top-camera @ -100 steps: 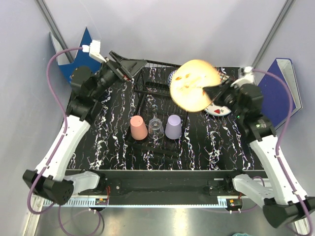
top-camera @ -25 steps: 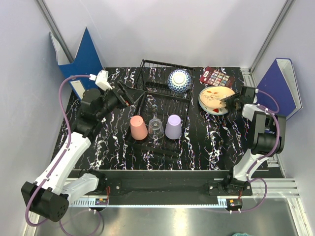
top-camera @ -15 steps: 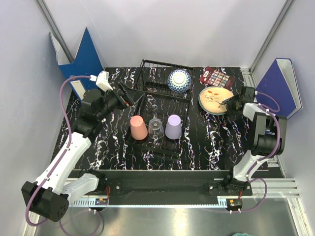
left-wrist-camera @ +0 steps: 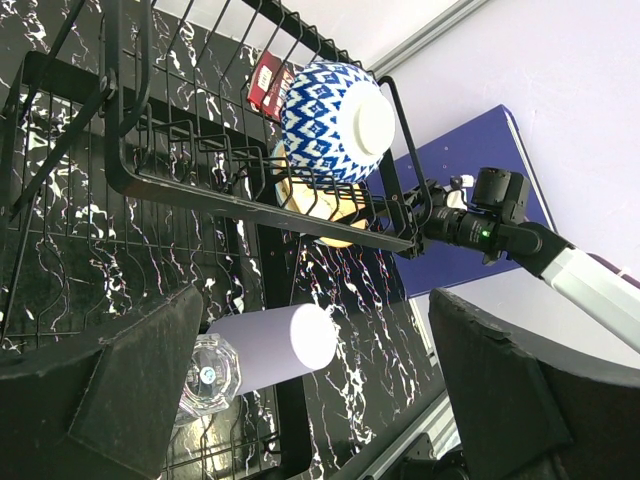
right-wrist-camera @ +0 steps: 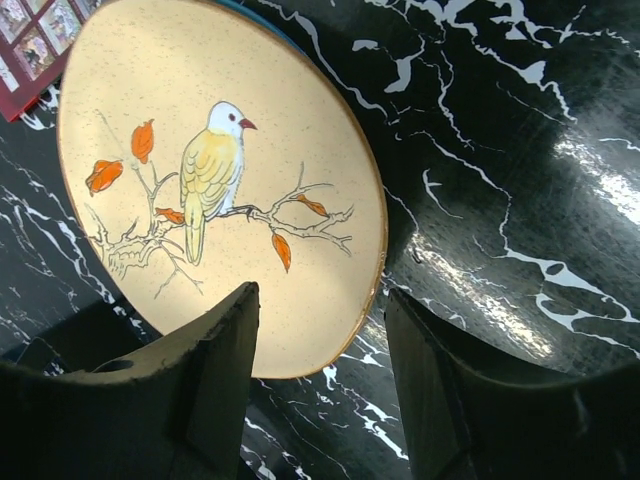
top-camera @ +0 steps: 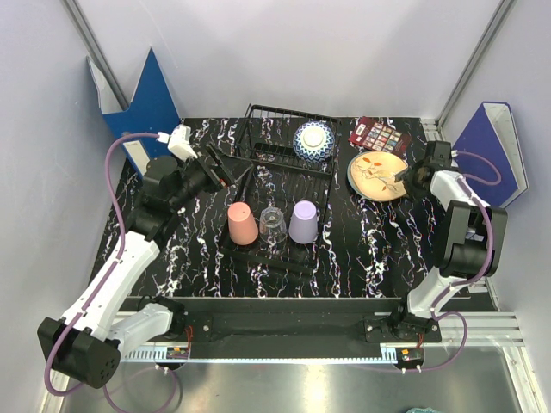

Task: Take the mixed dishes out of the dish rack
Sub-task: Place the plate at the center of the board, then pick up the cup from the dish rack.

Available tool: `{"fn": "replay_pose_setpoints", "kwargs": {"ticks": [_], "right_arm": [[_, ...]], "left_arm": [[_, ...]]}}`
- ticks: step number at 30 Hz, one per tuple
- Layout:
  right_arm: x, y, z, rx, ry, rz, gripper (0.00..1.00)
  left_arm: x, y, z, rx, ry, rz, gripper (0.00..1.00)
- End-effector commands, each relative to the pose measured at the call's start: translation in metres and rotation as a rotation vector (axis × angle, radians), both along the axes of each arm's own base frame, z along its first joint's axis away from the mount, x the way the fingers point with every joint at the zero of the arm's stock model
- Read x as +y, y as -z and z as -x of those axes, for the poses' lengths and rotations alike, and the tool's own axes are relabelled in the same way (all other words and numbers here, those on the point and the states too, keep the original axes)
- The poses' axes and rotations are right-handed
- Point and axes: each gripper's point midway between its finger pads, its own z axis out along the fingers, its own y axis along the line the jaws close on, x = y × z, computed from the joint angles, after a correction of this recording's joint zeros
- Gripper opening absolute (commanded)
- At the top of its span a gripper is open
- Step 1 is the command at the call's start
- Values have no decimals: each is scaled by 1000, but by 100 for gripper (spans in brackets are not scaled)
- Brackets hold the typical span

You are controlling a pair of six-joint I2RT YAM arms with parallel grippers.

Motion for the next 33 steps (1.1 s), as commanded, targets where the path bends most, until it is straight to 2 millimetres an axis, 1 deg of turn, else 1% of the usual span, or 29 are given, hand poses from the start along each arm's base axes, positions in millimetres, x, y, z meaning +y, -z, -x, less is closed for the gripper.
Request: {"fn": "replay_pose_setpoints", "kwargs": {"ticks": [1,3,5,6,8,9,11,12,13,14,15,16,17,18,19,21,22,23,25,26,27,28,30,31,32,33], "right_arm": [[-2,-10,6,2,-15,40,61],[-1,-6,10,11,-18,34,61],[4,-13,9,-35,-14,14,61],[6,-24,10,-103,-6,14,61],[21,-47,7,-215,-37,-18,61],[35,-75,5,-311,-71,-2,61],[59,-105,4,-384,-150,29,61],[88,-138,4,-448,-233,38,62],[106,-151,8,-462,-280,61,62],[121,-156,17,-444,-349,84,62],[151,-177,25,-486,-424,99,62],[161,-184,30,-493,-453,114,62],[171,-190,40,-493,-498,136,62],[179,-191,46,-495,-525,150,62],[196,-191,55,-502,-565,177,62],[203,-195,68,-521,-590,272,62],[202,-196,71,-526,-587,295,62],[199,-196,77,-530,-579,302,63],[192,-197,83,-533,-547,314,63],[189,-196,89,-537,-543,309,63],[188,-195,92,-540,-542,306,63],[189,-197,94,-553,-541,299,63],[186,-194,102,-558,-546,296,63],[187,-188,106,-550,-563,302,63],[187,-185,108,-549,-569,302,63],[189,-182,110,-543,-589,300,63]], "left_arm": [[1,-9,2,-35,-7,3,99],[2,-9,3,-37,-12,3,99],[4,-9,3,-43,-17,0,99],[5,-9,3,-47,-24,-6,99],[7,-9,2,-49,-37,-13,99],[11,-10,0,-56,-59,-23,99],[15,-8,-2,-51,-84,-44,99],[22,-10,-7,-55,-127,-63,99],[27,-2,-8,-22,-152,-91,99],[33,2,-10,-5,-181,-112,99],[43,3,-14,1,-237,-140,99],[47,11,-13,29,-251,-169,99],[52,15,-14,33,-279,-186,99],[58,21,-16,42,-309,-207,99],[61,22,-15,41,-320,-215,99],[67,27,-16,39,-347,-236,99],[70,28,-16,41,-359,-249,99],[80,32,-18,49,-404,-284,99],[91,41,-19,91,-453,-339,99],[100,47,-21,111,-498,-367,99],[103,59,-22,152,-509,-400,99],[104,66,-23,173,-516,-411,99],[103,92,-23,246,-515,-424,99],[101,100,-22,269,-512,-421,99],[98,111,-20,302,-498,-410,99],[96,118,-19,320,-493,-409,99]]}}
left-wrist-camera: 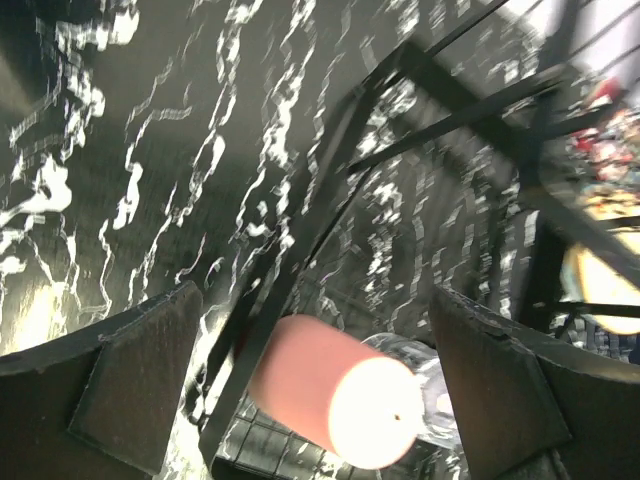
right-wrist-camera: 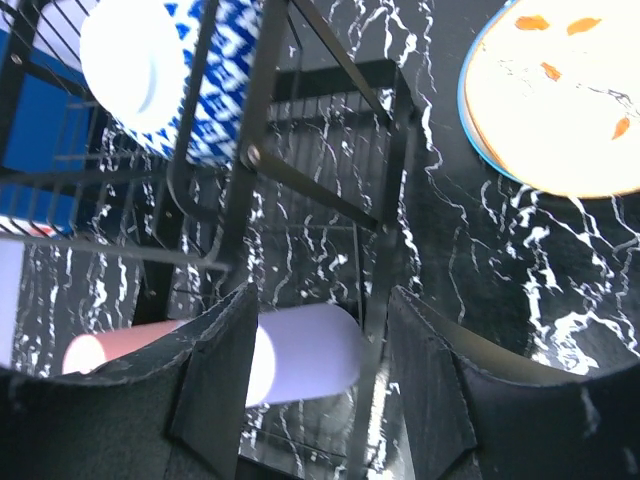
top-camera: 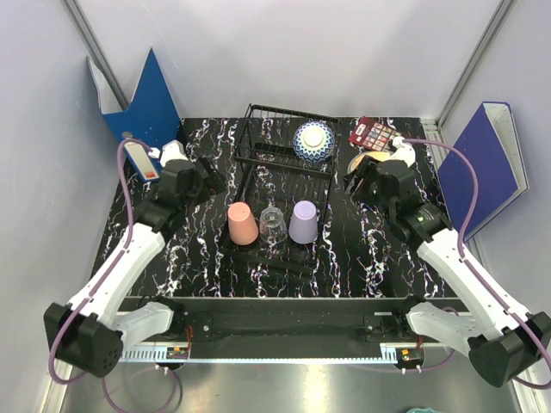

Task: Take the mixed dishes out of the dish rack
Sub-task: Pick up the cup from the dish rack.

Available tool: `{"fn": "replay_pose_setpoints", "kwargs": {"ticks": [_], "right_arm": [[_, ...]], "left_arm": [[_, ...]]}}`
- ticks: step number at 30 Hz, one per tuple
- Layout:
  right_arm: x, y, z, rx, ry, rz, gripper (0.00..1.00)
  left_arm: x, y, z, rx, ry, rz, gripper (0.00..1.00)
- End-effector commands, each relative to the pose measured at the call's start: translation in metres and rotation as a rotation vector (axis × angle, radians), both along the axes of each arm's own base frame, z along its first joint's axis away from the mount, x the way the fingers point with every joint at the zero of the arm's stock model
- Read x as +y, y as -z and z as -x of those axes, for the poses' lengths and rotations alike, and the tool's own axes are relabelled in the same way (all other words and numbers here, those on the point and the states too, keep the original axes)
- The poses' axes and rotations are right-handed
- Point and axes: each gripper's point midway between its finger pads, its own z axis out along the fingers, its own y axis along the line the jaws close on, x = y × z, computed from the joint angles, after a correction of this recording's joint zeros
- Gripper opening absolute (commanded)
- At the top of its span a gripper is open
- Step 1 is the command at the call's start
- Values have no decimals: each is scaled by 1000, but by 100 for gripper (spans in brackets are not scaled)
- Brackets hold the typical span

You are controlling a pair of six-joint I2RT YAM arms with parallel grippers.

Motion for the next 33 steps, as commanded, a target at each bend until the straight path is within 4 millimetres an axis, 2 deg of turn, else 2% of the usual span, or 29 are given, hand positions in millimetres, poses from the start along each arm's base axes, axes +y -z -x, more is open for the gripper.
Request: {"fn": "replay_pose_setpoints", "kwargs": {"ticks": [1,2,4,8,11,13,16,23,33], "right_arm": [[-5,7,10,-9,-10,46,63],[-2,15,15,4,-26,55,63],[1,20,20,14,-49,56,63],[10,32,31,31,-98,74,64],[22,37,34,43,-153,125,66],[37,47,39,80,-211,192,67],[54,53,45,82,-261,249,69],[89,63,47,86,-353,304,80],[113,73,32,95,-389,322,88]], "left_arm": [[3,27,1,74,-49,-2,99],[1,30,3,80,-38,-3,99],[-3,20,7,45,-19,-12,99],[-24,-5,26,-46,56,-93,99],[-30,-6,38,-54,80,-98,99],[-29,-3,43,-48,76,-89,99],[-25,-9,48,-75,64,-65,99],[-27,-18,54,-104,97,-43,99],[-27,-21,58,-118,112,-28,99]]}}
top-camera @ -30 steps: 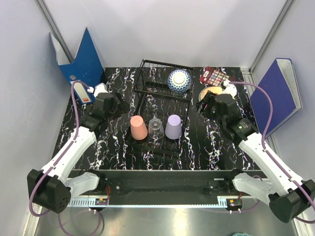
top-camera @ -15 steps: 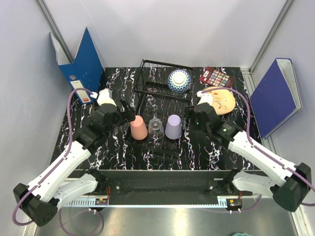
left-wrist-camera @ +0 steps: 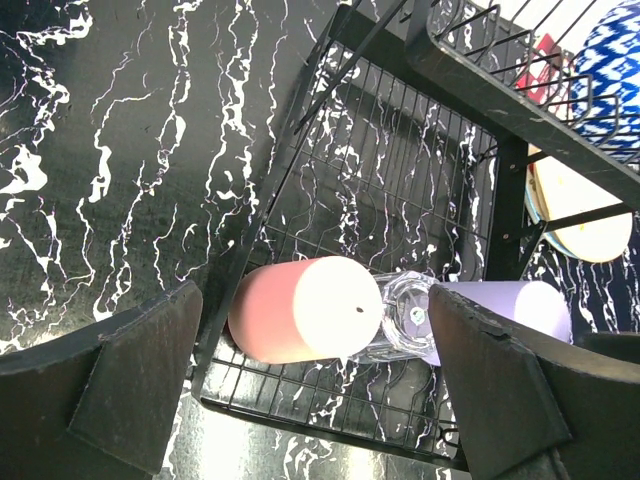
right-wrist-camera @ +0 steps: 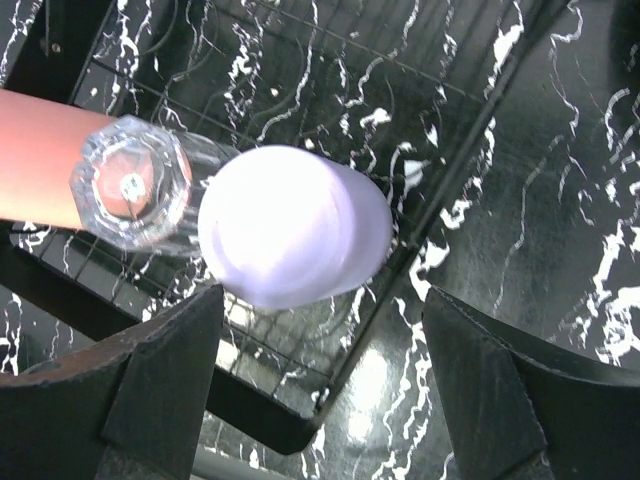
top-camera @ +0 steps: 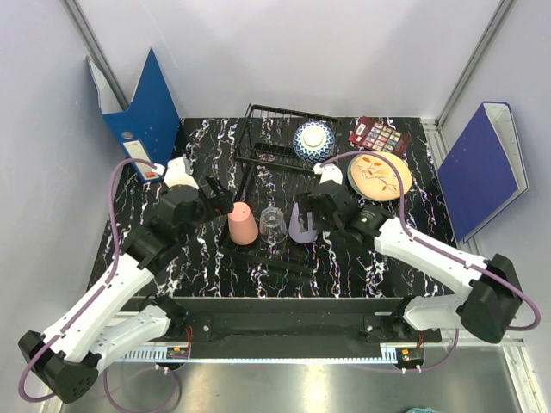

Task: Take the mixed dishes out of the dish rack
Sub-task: Pick up the cup from the dish rack.

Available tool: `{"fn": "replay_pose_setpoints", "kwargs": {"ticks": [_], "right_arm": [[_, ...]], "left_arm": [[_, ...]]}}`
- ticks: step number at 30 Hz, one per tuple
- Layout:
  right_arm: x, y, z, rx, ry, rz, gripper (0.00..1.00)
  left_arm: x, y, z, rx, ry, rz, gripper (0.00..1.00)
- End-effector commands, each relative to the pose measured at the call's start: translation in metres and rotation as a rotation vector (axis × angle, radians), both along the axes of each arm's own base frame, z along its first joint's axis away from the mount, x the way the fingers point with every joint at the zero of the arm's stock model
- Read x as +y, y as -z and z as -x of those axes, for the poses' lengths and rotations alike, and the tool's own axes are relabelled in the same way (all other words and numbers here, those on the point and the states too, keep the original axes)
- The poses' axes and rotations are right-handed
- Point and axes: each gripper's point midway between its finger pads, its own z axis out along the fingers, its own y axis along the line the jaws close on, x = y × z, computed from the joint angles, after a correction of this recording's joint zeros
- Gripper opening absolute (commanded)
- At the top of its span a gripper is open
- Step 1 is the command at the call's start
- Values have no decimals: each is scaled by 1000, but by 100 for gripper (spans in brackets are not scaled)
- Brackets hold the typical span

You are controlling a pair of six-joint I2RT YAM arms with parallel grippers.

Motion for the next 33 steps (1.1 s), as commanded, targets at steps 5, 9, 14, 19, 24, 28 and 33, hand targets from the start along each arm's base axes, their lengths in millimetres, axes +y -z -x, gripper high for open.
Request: {"fn": "replay_pose_setpoints", "kwargs": {"ticks": [5,9,14,19,24,28,33], "right_arm": [[30,-13,-27,-53,-29,-1,89],[37,5,-31,-16,-35,27,88],[35,11,-30,-6,-23,27,82],[28,-10,-26,-51,-14,-8,59],[15,-129,-14,-286,-37,-220,29],[-4,-194,-4,-413,-7,-336,0],[-3,-216,9,-429,-16,-562,0]], "left_arm": [[-4,-2,2,-20,27,23,99],[-5,2,4,-13,32,29,99],[-4,2,6,-19,32,31,99],[-5,2,4,-17,30,34,99],[-6,-9,1,-43,32,37,99],[-19,-41,-4,-122,84,92,99],[-60,-98,13,-279,301,326,99]]}}
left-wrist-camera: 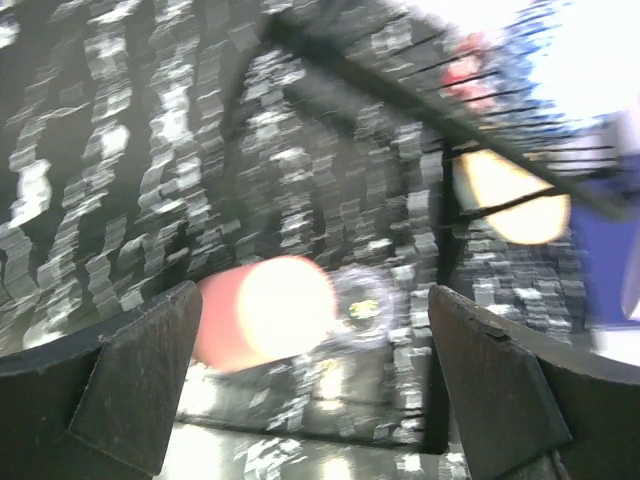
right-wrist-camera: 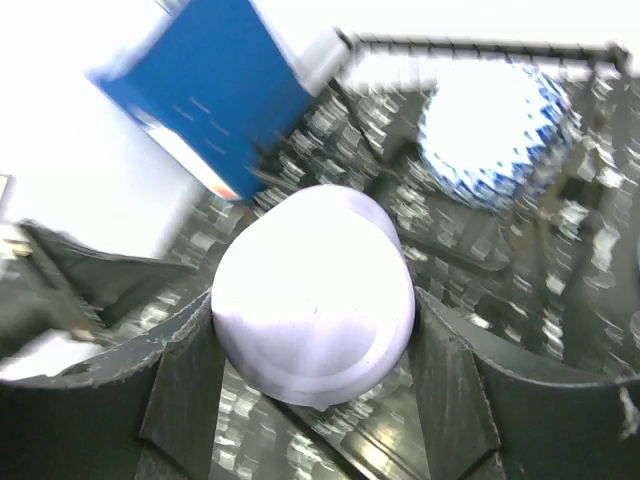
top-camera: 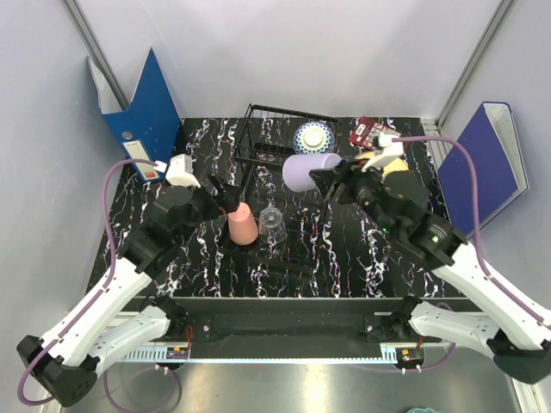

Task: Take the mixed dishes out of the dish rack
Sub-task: Pick up the cup from the dish rack.

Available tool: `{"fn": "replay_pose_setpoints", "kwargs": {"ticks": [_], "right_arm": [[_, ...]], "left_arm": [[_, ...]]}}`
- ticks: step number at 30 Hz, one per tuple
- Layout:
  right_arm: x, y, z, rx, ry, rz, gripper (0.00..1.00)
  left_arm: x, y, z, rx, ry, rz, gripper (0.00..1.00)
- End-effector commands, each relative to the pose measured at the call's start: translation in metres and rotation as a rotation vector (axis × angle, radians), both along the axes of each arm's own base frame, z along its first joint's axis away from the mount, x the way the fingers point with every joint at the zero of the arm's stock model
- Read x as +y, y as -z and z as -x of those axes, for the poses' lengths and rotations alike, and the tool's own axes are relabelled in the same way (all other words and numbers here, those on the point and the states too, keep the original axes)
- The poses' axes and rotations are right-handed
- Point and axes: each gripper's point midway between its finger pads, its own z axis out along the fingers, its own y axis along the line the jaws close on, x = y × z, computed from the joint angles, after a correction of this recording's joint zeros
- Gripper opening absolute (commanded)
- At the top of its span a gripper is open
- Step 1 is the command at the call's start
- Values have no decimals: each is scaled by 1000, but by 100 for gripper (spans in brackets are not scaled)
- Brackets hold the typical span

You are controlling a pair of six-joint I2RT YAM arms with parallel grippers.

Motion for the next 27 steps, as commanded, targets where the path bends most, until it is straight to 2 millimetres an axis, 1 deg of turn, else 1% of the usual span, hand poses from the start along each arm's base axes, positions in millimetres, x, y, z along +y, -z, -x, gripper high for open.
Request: {"fn": "replay_pose_setpoints", "kwargs": {"ticks": [1,2,3,4,5,6,7,8,9,11,13,14,15,16,20,25,27], "right_arm": [[8,-19,7,-22,-74,-205,0],[7,-26,10,-35,-95,-309,0],[6,-31,13,-43,-128,-370,0],[5,-39,15,-26,-194,-476,0],[3,-48,18,-66,-245,-560,0],[7,-52,26,-61,-325,-603,0],[0,-57,22,-40,-330,-689,0],[0,-63,21,-66,-358,-730,0],[3,-64,25,-63,-397,-747,0],[8,-74,27,-89,-453,-781,0],[14,-78,31,-86,-507,-794,0],[17,-81,29,-93,-523,-794,0],[20,-81,30,-93,-543,-791,0],[21,-85,31,-103,-558,-804,0],[27,-80,24,-81,-569,-800,0],[36,-69,16,-37,-583,-791,0],[39,-61,11,-15,-576,-786,0]], "left_arm": [[-47,-106,14,-291,238,327,99],[-49,-110,16,-302,257,373,99],[-59,-121,27,-303,331,462,99],[-62,-146,32,-384,381,537,99],[-61,-149,31,-399,401,573,98],[-67,-171,44,-451,499,669,98],[-68,-177,47,-467,535,707,98],[-67,-175,45,-468,548,733,98],[-69,-183,48,-478,588,790,98],[-72,-183,48,-479,617,808,97],[-81,-178,47,-451,661,818,97],[-85,-171,43,-428,670,824,97],[-85,-175,47,-440,691,850,96],[-85,-173,46,-436,694,857,96],[-90,-168,44,-415,713,859,96],[-93,-173,48,-431,740,863,95],[-95,-175,51,-435,757,856,95]]}}
